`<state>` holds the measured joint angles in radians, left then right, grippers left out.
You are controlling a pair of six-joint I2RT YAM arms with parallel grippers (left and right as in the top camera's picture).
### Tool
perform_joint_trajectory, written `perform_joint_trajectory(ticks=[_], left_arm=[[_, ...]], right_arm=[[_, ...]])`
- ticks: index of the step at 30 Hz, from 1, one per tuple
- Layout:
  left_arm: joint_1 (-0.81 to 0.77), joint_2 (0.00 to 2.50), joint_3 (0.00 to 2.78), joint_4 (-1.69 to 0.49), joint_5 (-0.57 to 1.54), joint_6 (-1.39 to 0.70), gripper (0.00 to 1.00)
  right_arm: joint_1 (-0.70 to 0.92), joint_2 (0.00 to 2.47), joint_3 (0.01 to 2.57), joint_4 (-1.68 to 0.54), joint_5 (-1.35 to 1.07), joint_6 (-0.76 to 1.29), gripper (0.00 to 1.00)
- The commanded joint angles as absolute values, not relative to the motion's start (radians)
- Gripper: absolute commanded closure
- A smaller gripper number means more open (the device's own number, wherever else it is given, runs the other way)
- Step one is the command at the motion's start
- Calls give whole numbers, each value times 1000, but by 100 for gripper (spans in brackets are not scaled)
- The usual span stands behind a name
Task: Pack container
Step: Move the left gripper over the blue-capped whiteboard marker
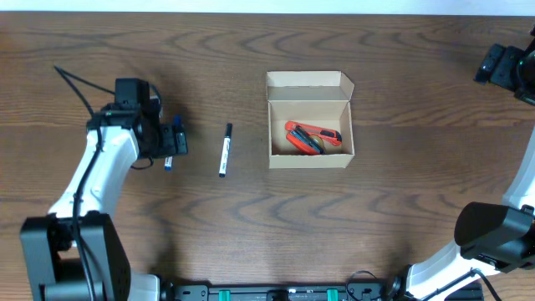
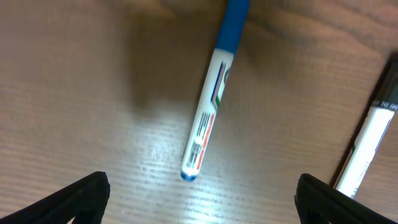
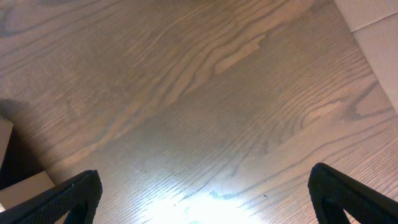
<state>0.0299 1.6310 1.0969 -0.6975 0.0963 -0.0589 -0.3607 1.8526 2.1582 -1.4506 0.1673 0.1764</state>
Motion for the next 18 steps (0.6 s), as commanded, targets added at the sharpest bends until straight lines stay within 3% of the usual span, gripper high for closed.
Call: perform_joint_trajectory(ticks=[1,18], left_arm=[[32,1679,1161,-718,78,-24,5],[32,1877,1267,-736,97,31,5]], right_arm=[[-366,1859,2153,-1452,167,190,1],[-366,1859,2153,-1452,167,190,1]])
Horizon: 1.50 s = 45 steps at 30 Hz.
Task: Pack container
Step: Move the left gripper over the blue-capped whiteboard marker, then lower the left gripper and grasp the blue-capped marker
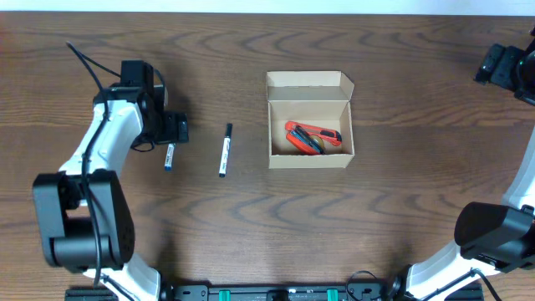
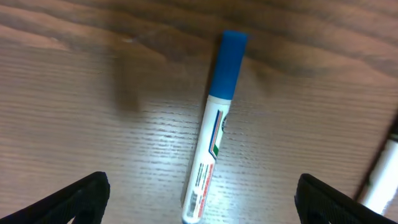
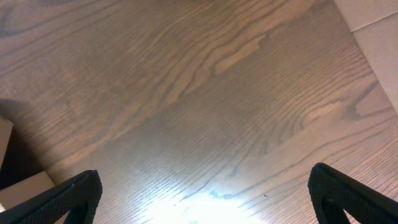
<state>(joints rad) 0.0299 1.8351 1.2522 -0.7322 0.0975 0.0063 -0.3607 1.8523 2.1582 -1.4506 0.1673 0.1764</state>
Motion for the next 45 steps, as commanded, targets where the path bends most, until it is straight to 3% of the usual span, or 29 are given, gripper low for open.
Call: perform_joint_trajectory(ticks=[1,45], left_arm=[[32,1885,1267,-736,97,31,5],[-1,1998,1267,-725,70,123,5]], right_arm=[[-366,1859,2153,-1452,167,190,1],[-366,1859,2153,-1452,167,190,1]])
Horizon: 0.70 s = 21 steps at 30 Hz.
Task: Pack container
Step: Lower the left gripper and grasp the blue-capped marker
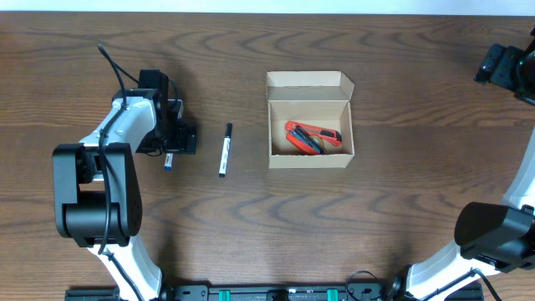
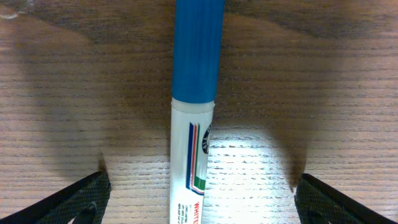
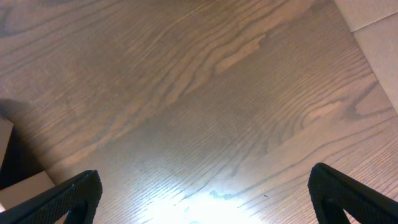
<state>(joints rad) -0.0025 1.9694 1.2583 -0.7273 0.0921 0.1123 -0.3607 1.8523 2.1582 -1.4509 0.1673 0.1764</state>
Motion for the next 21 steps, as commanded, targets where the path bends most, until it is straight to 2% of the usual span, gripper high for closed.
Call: perform_joint_trajectory(ticks=[1,16,17,18,20,21], left_arm=[[-1,1998,1267,-724,70,123,5],[-1,1998,1267,-702,71,123,5],[-1,1998,1267,-702,71,124,2],[-1,1998,1267,-702,71,124,12],[-1,1998,1267,-702,71,124,38],[-1,1998,1267,-702,71,124,57]], right_arm=[[-366,1859,2153,-1451,167,190,1],[-366,1859,2153,-1452,167,190,1],[-366,1859,2153,-1452,167,190,1],[-366,1859,2153,-1452,167,190,1],[-366,1859,2153,-1452,167,190,1],[-366,1859,2153,-1452,167,190,1]])
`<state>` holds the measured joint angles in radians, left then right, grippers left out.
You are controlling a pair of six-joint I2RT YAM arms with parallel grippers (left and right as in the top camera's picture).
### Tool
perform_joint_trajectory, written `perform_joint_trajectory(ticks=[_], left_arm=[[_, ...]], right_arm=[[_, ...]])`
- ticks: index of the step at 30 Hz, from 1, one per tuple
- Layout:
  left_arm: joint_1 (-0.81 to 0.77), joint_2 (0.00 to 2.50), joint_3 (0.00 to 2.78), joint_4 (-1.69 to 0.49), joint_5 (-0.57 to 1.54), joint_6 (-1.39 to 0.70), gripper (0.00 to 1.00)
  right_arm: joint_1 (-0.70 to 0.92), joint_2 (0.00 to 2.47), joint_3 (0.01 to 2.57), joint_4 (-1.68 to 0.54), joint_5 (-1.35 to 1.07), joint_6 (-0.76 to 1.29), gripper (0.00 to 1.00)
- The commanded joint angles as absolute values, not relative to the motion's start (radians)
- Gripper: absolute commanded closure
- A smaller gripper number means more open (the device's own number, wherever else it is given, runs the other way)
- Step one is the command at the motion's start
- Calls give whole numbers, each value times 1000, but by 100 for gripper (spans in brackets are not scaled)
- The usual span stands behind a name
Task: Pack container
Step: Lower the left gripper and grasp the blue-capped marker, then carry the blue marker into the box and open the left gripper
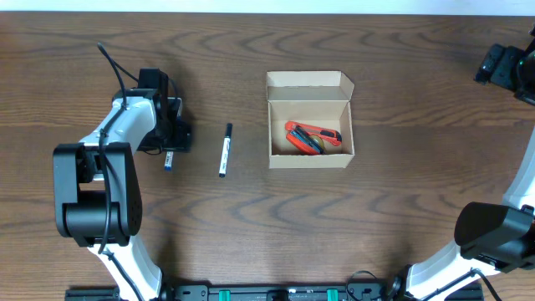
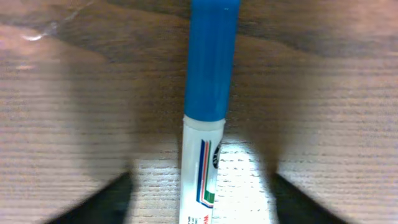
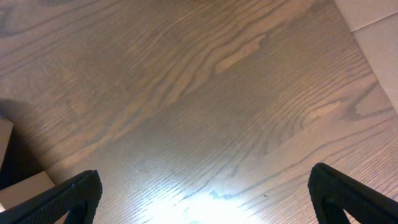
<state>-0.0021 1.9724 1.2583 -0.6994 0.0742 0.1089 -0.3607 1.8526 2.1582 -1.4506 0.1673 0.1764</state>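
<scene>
A white marker with a blue cap [image 2: 208, 93] lies on the table under my left gripper [image 2: 199, 202]. The gripper's blurred dark fingers [image 2: 109, 199] stand on either side of the barrel, close to it but apart from it, so it is open. From overhead the left gripper [image 1: 173, 136] covers the cap and only the marker's [image 1: 168, 160] lower end shows. A second marker with a black cap [image 1: 224, 150] lies to the right. The open cardboard box [image 1: 311, 160] holds a red-and-black tool [image 1: 313, 138]. My right gripper [image 3: 205, 193] is open over bare wood.
The right arm [image 1: 504, 67] hangs at the far right edge, well away from the box. A corner of the box [image 3: 15, 183] shows at the lower left of the right wrist view. A pale surface beyond the table edge [image 3: 376, 37] shows at its upper right.
The left gripper's fingers stood at the frame's lower corners; now they are nearer the blue-capped marker's barrel and blurred. The marker, box and right arm have not moved.
The left gripper was open above the blue-capped marker, which lay slanted in its view. Then the wrist was farther back and turned. Then it was low over the marker, lined up with fingers wide on both sides. Now the fingers are narrower around it.
</scene>
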Motion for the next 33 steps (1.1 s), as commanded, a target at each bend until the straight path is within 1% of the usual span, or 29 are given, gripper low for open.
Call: perform_joint_trajectory(ticks=[1,2,3,15,19,23,26,30,33], left_arm=[[-1,1998,1267,-702,70,124,77],[-1,1998,1267,-702,70,124,93],[-1,1998,1267,-702,70,123,94],[-1,1998,1270,-703,73,123,94],[-1,1995,1320,-755,188,124,94],[-3,1995,1470,-859,370,124,94],[-25,1995,1626,-954,443,123,94],[-108,1995,1842,-1066,417,116,94],[-207,1995,1982,-1108,323,116,94]], right_arm=[[-366,1859,2153,-1452,168,190,1],[-366,1859,2153,-1452,167,190,1],[-366,1859,2153,-1452,167,190,1],[-366,1859,2153,-1452,167,190,1],[-366,1859,2153,-1452,167,190,1],[-366,1859,2153,-1452,167,190,1],[-366,1859,2153,-1452,167,190,1],[-366,1859,2153,-1452,167,190,1],[-366,1859,2153,-1452,167,190,1]])
